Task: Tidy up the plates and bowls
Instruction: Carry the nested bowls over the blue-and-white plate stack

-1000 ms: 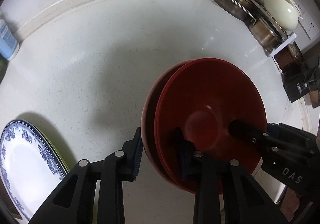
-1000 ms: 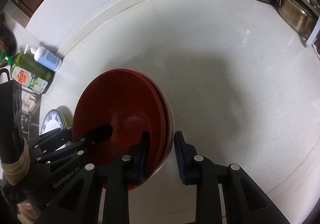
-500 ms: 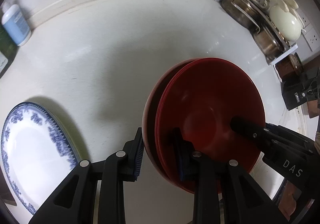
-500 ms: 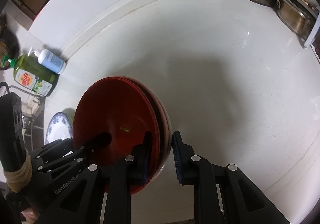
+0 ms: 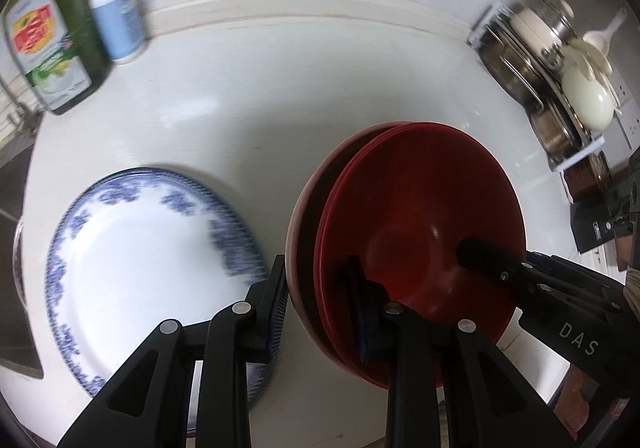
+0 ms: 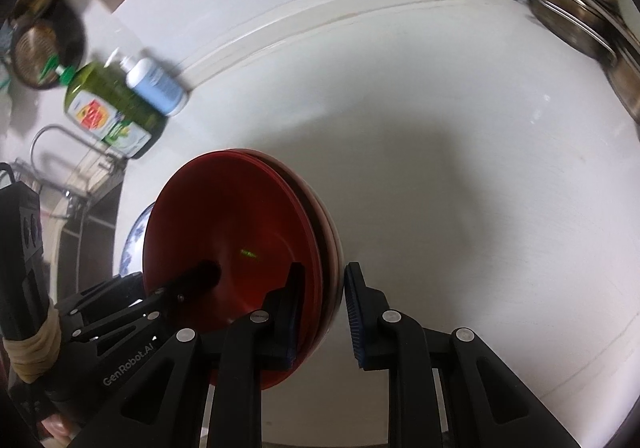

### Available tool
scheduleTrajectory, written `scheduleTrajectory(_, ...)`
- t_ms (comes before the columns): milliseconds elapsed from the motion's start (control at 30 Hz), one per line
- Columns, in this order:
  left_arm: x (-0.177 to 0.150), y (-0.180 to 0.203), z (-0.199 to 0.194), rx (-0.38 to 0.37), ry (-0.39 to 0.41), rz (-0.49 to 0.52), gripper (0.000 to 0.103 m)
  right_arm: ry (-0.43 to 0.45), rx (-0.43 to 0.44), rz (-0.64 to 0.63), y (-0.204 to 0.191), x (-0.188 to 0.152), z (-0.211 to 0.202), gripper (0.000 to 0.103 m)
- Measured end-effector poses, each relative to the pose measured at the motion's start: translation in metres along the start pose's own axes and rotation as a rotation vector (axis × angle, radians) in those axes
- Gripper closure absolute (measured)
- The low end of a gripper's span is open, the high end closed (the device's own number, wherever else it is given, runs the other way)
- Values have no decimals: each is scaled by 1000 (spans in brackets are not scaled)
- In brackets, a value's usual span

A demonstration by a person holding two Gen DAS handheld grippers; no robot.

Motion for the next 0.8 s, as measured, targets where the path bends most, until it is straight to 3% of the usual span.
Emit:
scheduleTrajectory(467, -31, -89, -30, 23, 53, -151, 75, -45, 29, -158, -93, -8, 20, 81)
scheduleTrajectory(800, -53, -141, -33, 25, 37, -229, 75, -93, 31, -219, -142, -21, 43, 81)
Point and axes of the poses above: each gripper's, at about its wrist camera, not at the fingertips, and z roughly the way its jaws point, y to its right, x to its top, the point moved 8 cm from there along z, roughly the way its jaws point, and after that the axes turned 15 degrees about -y, right-handed, at the moved point
